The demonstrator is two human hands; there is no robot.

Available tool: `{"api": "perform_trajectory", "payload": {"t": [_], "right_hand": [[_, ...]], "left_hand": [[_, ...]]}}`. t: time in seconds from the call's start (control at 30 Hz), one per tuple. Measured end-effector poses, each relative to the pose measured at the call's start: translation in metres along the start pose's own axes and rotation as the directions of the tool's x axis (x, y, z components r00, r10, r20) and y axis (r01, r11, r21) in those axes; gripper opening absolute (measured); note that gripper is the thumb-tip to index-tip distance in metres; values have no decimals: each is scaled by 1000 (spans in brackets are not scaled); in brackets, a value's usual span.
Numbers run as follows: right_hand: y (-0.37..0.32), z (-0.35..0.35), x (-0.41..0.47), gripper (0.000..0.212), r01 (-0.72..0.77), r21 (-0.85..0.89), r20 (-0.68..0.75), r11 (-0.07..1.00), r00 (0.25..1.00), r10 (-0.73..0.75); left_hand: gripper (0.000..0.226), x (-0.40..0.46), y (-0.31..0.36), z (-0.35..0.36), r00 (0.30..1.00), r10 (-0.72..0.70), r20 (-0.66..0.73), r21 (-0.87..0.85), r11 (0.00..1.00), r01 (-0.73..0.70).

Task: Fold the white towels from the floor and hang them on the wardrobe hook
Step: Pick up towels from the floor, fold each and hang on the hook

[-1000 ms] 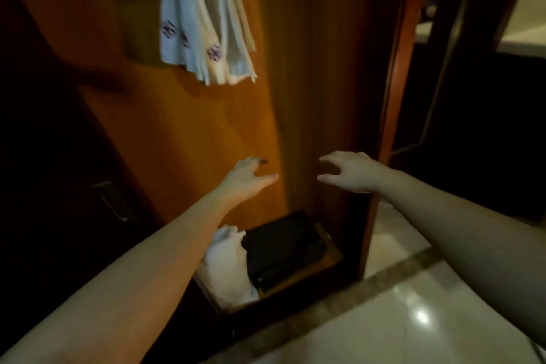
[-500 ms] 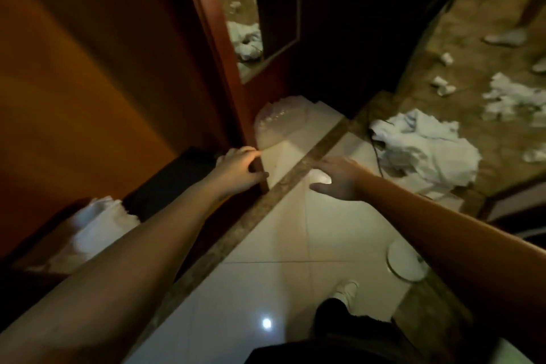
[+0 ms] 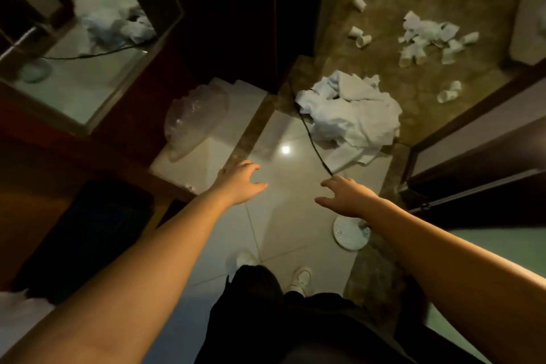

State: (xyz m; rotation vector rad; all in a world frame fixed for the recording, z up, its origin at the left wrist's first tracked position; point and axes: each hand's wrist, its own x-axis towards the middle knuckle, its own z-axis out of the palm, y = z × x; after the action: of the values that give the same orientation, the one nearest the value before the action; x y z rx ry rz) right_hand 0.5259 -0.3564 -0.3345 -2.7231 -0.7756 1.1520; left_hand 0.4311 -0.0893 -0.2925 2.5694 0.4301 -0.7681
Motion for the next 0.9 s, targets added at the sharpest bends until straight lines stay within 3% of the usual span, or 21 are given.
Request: {"api": "perform_trajectory", "payload": {"t": [0.4, 0.7, 0.9], "right_hand": [[132, -67, 142, 69, -348, 227, 100, 909, 937, 334], [164, -124, 262, 63, -462, 439, 230, 771, 887, 401], [209, -112, 350, 62, -530, 573, 319, 625, 847, 426]], "left_hand": [[64, 251, 68, -45, 971, 120, 208, 79, 987, -139], [58, 439, 98, -99, 937, 123, 326, 129, 976, -173], [54, 540, 121, -71, 900, 102, 423, -10, 994, -108]]}}
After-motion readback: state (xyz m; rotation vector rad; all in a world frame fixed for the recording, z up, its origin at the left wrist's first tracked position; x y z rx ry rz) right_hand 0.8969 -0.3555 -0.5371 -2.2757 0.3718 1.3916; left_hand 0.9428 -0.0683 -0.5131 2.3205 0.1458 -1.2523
